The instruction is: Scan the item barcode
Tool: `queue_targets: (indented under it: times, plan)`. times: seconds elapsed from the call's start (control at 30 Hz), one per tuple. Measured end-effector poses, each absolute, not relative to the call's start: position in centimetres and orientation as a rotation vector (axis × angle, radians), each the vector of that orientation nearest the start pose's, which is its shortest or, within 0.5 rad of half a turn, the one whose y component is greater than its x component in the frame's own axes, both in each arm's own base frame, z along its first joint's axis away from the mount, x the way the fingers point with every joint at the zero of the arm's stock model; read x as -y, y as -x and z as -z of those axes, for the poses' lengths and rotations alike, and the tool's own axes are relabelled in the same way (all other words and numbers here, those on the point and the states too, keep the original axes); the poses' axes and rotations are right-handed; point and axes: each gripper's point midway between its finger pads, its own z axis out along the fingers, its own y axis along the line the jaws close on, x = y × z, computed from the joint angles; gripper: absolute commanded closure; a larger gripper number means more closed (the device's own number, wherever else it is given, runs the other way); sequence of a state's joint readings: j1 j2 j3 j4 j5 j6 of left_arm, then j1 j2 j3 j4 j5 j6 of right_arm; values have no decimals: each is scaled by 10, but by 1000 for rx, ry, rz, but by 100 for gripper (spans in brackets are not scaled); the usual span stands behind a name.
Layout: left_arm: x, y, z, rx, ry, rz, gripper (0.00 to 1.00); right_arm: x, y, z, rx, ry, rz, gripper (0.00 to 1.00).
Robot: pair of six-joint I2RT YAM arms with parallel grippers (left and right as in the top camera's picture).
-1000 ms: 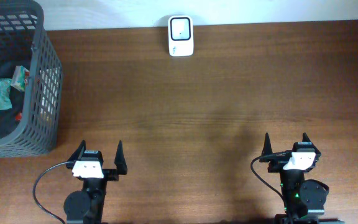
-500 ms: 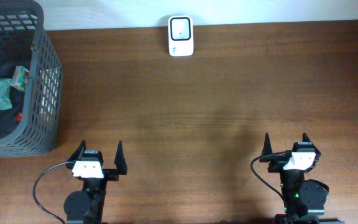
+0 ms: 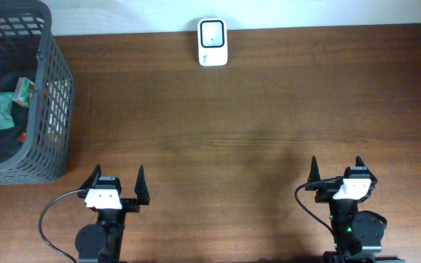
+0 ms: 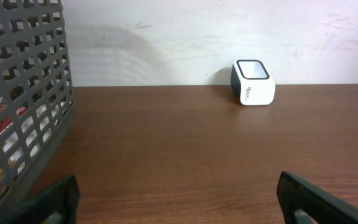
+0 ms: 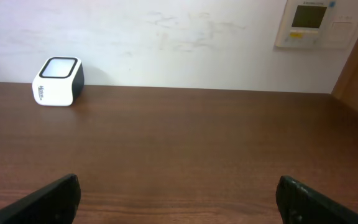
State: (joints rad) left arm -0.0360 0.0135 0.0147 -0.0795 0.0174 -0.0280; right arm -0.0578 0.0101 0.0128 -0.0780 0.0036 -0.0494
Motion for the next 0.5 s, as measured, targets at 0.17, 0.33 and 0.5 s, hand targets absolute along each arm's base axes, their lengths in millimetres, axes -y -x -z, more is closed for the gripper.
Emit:
queue_targets:
  times: [0.17, 0.33, 0.5]
  plan:
    - [12, -246, -158, -1649, -20, 63, 1, 15, -246, -158, -1647, -10, 85, 1]
    - [35, -244, -184, -1537, -125, 170, 1, 15, -246, -158, -1646, -10, 85, 1]
    - [65, -184, -326, -901, -325, 223, 1, 15, -246, -158, -1646, -10, 85, 1]
